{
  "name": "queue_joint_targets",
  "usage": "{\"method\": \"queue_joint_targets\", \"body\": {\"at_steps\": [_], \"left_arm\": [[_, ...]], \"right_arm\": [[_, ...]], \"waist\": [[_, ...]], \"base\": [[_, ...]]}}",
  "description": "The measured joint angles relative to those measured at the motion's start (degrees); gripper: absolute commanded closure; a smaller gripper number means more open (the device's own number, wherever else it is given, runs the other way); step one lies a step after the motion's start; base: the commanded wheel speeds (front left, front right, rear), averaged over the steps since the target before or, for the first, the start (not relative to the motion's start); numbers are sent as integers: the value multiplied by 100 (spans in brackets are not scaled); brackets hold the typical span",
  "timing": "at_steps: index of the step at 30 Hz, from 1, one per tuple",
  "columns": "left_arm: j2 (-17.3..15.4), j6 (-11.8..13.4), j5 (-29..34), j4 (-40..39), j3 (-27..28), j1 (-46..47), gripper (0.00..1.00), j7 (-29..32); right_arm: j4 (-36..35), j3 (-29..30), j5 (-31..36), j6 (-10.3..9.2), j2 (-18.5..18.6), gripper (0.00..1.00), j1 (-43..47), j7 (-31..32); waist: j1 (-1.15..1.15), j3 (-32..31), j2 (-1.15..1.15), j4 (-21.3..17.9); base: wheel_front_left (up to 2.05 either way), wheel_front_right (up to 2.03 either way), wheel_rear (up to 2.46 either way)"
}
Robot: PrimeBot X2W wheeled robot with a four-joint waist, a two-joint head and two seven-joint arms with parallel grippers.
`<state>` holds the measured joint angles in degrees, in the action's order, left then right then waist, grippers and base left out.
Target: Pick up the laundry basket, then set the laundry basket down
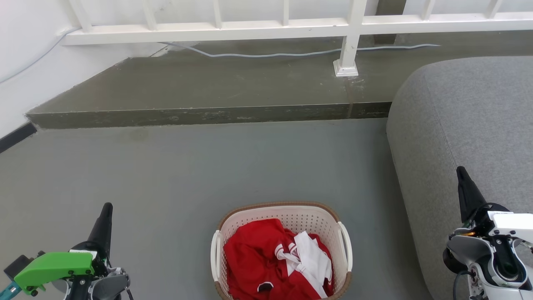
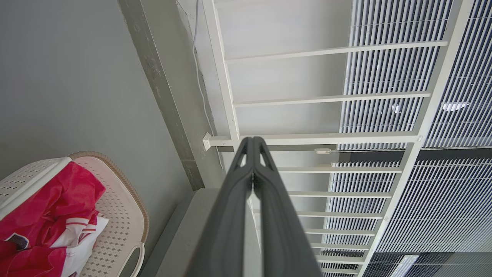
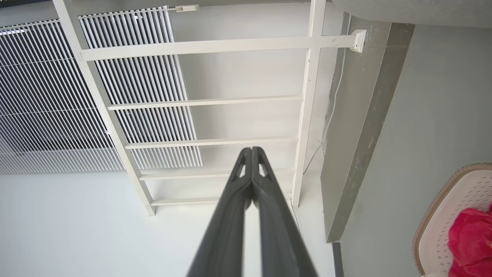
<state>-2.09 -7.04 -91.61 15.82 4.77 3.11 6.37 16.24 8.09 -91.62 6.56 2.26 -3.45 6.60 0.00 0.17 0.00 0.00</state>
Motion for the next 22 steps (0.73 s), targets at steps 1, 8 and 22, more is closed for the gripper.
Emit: {"method": "queue_joint_targets", "body": {"at_steps": [1,8,22], "left_arm": [[0,0,0,0,0,0,100,0],[0,-1,0,0,0,0,100,0],[0,-1,0,-1,0,0,100,0]], "right_arm": [[-1,-1,0,1,0,100,0,0],[-2,-1,-12,7,0,100,0,0],[-5,-2,-13,8,0,100,0,0]], "waist": [[0,0,0,0],[0,0,0,0],[0,0,0,0]], "base": [[0,0,0],[0,0,0],[0,0,0]]}}
